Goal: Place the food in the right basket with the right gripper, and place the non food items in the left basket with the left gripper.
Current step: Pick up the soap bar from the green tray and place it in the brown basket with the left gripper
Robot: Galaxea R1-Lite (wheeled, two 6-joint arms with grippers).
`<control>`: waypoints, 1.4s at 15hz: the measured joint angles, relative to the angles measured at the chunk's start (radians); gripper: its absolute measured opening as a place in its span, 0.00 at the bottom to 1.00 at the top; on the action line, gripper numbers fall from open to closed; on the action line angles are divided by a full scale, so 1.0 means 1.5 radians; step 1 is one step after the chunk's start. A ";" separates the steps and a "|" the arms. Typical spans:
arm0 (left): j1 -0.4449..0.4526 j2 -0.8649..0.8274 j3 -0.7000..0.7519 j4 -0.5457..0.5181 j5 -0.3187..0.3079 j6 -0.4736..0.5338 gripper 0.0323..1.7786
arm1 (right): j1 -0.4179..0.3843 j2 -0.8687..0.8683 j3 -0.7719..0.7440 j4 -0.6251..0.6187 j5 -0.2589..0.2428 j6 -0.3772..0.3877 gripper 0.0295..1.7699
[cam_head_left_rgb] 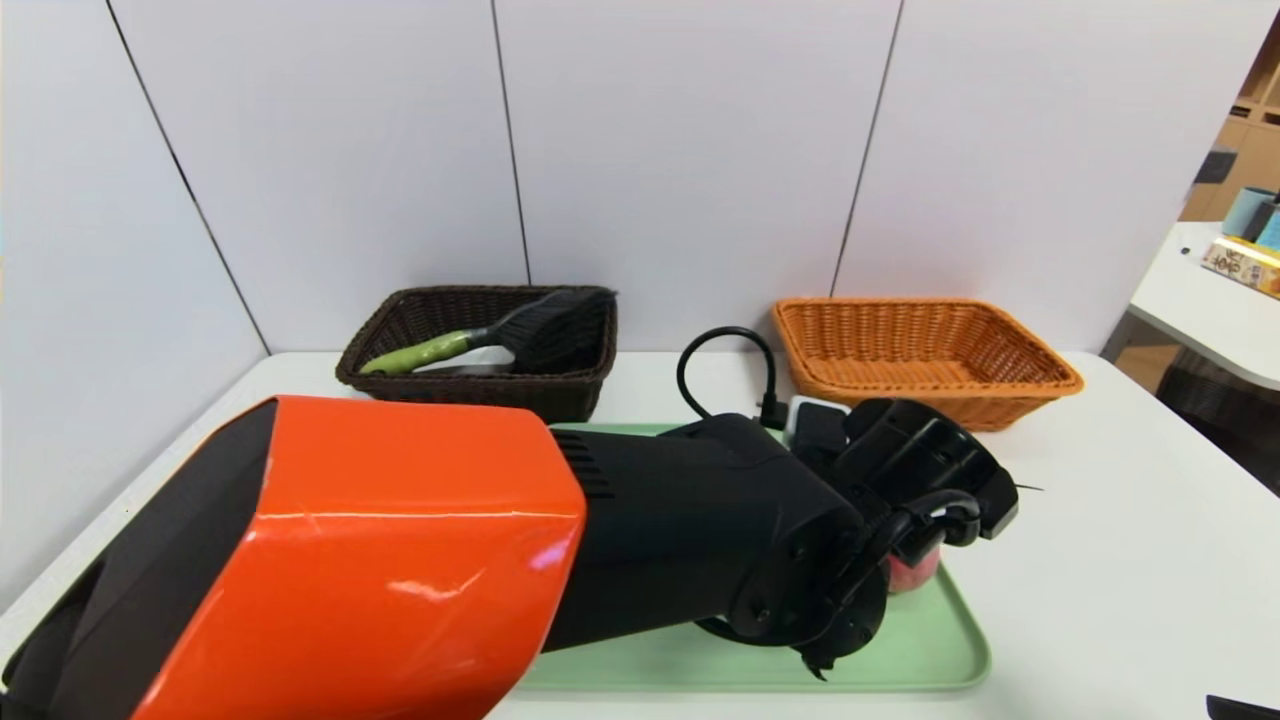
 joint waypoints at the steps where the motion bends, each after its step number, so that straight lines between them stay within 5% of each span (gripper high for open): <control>1: 0.000 0.004 -0.004 0.000 0.000 0.000 0.95 | 0.000 0.000 0.001 0.000 0.000 0.000 0.96; 21: 0.031 0.055 -0.051 0.003 0.002 0.010 0.95 | -0.008 -0.027 0.011 0.003 0.000 0.000 0.96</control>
